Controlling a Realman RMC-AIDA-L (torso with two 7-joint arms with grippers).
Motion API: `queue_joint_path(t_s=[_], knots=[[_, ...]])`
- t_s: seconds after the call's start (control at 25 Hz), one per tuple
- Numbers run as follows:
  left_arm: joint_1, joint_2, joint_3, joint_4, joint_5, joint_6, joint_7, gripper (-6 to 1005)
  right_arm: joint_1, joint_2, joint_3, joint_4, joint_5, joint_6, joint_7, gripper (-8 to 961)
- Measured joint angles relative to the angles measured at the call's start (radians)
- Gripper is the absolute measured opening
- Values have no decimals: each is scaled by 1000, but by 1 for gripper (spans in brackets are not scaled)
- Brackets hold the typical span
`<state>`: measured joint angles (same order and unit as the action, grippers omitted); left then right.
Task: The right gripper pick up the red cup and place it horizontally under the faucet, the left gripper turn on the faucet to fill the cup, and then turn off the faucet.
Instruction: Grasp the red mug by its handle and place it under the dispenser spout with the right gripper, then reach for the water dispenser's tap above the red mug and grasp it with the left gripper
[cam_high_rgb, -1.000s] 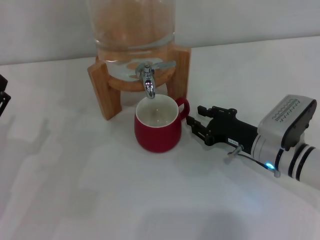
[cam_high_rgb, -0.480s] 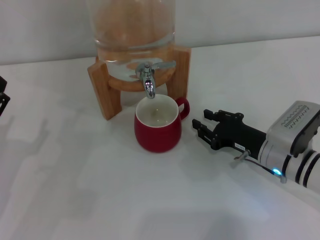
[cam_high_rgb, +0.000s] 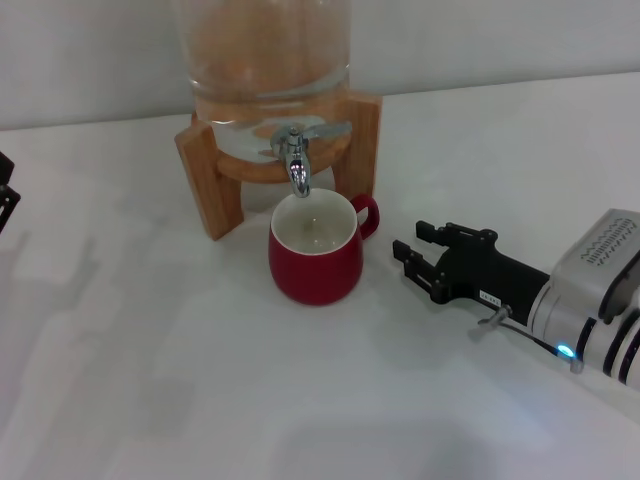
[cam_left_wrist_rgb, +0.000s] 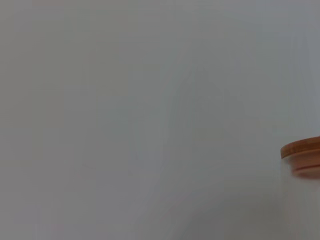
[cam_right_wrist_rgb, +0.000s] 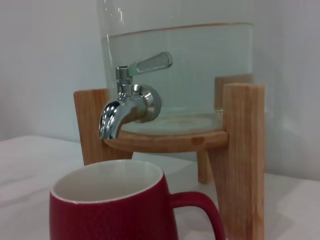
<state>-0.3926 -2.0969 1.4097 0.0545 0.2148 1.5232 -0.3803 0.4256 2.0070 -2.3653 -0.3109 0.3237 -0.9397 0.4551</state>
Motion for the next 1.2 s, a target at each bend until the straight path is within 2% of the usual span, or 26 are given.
queue_joint_path(t_s=[0.6,0.96,1.2], knots=[[0,-2,0,-3,0,0,0,880,2,-16,30,-1,1,-40,-1,397],[-2,1,-2,2,-6,-6,1,880,3,-34,91,1,1,-67,-1,398],[-8,1,-6,2,-10,-9,0,880,-5,-40,179,7,1,-80,-14,399]])
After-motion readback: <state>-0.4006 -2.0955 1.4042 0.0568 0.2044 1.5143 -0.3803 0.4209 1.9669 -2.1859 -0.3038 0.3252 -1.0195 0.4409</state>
